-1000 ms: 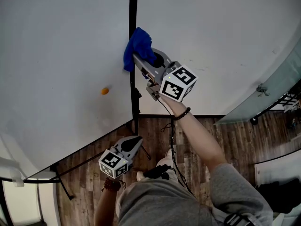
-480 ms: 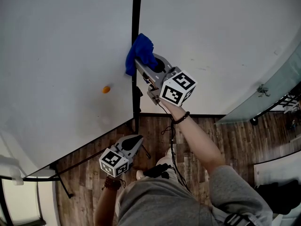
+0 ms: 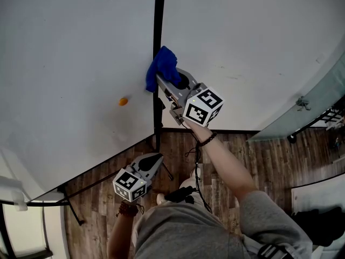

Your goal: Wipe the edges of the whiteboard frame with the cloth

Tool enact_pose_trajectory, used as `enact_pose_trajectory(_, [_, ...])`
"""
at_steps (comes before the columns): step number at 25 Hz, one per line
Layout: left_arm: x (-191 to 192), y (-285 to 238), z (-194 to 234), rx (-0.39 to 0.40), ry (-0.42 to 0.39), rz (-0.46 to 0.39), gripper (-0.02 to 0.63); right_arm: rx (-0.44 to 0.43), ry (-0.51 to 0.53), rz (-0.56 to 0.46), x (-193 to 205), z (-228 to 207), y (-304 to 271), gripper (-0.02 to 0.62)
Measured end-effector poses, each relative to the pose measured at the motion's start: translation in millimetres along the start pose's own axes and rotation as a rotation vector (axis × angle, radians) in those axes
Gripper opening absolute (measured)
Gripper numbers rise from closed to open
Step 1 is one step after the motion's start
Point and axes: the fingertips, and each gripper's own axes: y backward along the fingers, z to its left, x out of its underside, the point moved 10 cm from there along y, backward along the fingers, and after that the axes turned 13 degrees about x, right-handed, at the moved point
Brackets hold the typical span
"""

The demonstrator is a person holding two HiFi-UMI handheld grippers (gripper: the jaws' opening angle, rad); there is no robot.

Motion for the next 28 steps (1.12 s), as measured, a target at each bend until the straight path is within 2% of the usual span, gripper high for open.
enact_pose_trajectory(7, [-1,3,2,-0.007,0.001,0.006,0.02,0.019,0.004,0.026,14,-2,4,0.114])
enact_pose_trajectory(22, [-8,-4,8,-0.007,0.012,0.011,0.02,0.088,-0.057,0.112,46,-9,9,0.112])
enact_pose_trajectory(28, [3,2,3,-0.01,0.014,0.003,0.02,0.107,-0.089,0.143,65,1,20,0.112])
